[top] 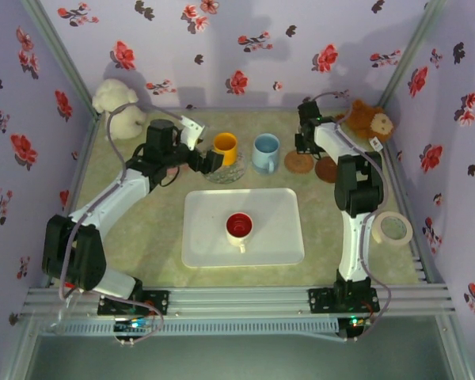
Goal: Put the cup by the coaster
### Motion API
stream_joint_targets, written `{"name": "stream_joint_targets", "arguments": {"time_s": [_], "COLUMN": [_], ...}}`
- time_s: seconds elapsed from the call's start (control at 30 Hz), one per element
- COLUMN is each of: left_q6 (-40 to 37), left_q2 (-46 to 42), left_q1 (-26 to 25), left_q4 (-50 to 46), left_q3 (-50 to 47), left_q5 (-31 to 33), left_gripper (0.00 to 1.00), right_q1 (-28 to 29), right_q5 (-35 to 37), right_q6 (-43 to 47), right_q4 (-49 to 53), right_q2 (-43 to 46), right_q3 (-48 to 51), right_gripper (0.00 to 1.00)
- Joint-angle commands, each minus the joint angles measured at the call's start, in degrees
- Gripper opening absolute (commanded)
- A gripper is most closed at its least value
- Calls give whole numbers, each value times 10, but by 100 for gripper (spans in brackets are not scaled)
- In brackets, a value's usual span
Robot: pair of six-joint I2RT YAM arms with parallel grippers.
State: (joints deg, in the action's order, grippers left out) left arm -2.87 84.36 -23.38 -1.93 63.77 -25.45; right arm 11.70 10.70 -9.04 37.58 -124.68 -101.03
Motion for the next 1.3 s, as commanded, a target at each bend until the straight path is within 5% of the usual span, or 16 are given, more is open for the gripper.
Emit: {"name": "stream_joint_targets", "arguments": {"time_s": [0.0,0.27,0.7,1.27], "left_q6": [5,5,-6,-90], "left_q2": [-18,-25,-76,-138], "left_q1": [-4,-4,-5,-6], "left_q4": [2,6,36,-55], "left_q3": [-10,-19,-79,-130], "left_q5": [7,8,20,58], "left_gripper": [99,99,99,100], "right_q1": [8,8,22,64], "right_q5": [3,20,-15,13], "right_q6": [-3,3,-20,-28], "right_q4": [5,18,26,37], "right_q2": [35,44,143,155], "right_q3": [11,-22,64,130], "right_gripper": [0,0,0,0]}}
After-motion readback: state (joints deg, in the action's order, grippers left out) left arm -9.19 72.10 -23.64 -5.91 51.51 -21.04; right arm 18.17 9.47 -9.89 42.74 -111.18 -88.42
